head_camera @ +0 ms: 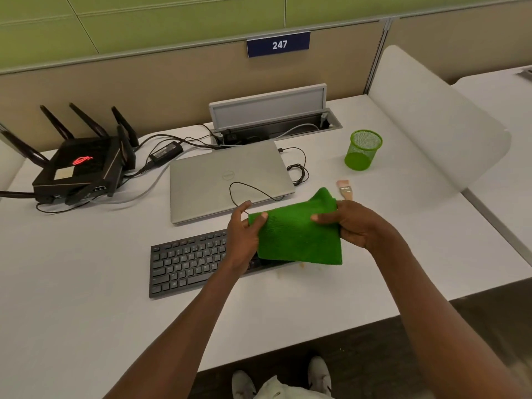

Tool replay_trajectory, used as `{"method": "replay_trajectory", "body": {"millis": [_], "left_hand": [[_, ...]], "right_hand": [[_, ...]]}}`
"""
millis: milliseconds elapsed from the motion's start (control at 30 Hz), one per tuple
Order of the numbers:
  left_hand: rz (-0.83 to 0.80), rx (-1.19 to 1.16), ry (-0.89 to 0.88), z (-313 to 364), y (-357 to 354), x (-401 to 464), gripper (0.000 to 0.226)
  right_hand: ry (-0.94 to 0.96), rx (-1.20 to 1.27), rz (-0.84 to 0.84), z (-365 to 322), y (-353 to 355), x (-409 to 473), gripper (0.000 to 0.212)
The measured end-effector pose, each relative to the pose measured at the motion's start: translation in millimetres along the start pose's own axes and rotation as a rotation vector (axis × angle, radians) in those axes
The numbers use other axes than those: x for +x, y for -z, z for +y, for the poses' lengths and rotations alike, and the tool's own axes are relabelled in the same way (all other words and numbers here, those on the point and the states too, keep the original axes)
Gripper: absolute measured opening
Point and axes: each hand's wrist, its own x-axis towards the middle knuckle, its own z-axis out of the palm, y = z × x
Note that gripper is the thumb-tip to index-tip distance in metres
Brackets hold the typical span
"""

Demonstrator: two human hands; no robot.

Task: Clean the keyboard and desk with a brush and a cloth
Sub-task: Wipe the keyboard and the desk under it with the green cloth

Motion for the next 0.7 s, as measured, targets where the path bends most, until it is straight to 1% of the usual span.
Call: {"method": "replay_trajectory", "body": {"millis": [33, 67, 100, 133, 167, 200, 233, 300, 333, 400, 467, 567, 600, 667, 700], "left_hand": [[-0.006, 0.013, -0.035, 1, 2, 0, 0.034], [-0.023, 0.038, -0.067, 3, 4, 0, 0.031], [-0.043, 0.078, -0.093, 4, 6, 1, 0.033], [-0.067, 0.135, -0.112, 4, 7, 2, 0.041], [-0.093, 0.198, -0.129, 6, 8, 2, 0.052], [-0.107, 0.262, -0.148, 8, 8, 1, 0.061], [-0.102, 0.328, -0.181, 10, 9, 1, 0.065], [-0.068, 0.484, -0.304, 15, 8, 2, 0.06], [-0.052, 0.571, -0.374, 17, 7, 2, 0.054], [-0.033, 0.705, -0.458, 21, 4, 3, 0.042], [-0.019, 0.792, -0.527, 22, 1, 4, 0.033], [-0.018, 0.851, -0.607, 26, -3, 5, 0.026], [-0.034, 0.856, -0.621, 29, -5, 7, 0.024], [-0.089, 0.861, -0.639, 38, -5, 10, 0.021], [-0.117, 0.865, -0.652, 42, -6, 12, 0.021]], "right_hand": [[0.043, -0.07, 0.026, 2, 0, 2, 0.062], [0.096, -0.142, 0.074, 4, 0, 4, 0.077], [0.159, -0.209, 0.135, 4, 0, 6, 0.091], [0.237, -0.267, 0.181, 4, -1, 6, 0.101], [0.315, -0.324, 0.195, 3, -1, 6, 0.104], [0.386, -0.392, 0.19, 4, -1, 7, 0.101], [0.435, -0.489, 0.197, 4, 1, 10, 0.089], [0.469, -0.721, 0.236, 4, 3, 16, 0.056], [0.46, -0.797, 0.245, 4, 4, 19, 0.048], [0.421, -0.932, 0.237, 3, 4, 25, 0.051], [0.435, -1.156, 0.267, 3, 1, 28, 0.053], [0.501, -1.436, 0.383, 8, -3, 28, 0.044], [0.521, -1.487, 0.38, 8, -5, 27, 0.04], [0.547, -1.511, 0.265, 7, -7, 26, 0.036], [0.537, -1.468, 0.181, 5, -9, 25, 0.038]]}}
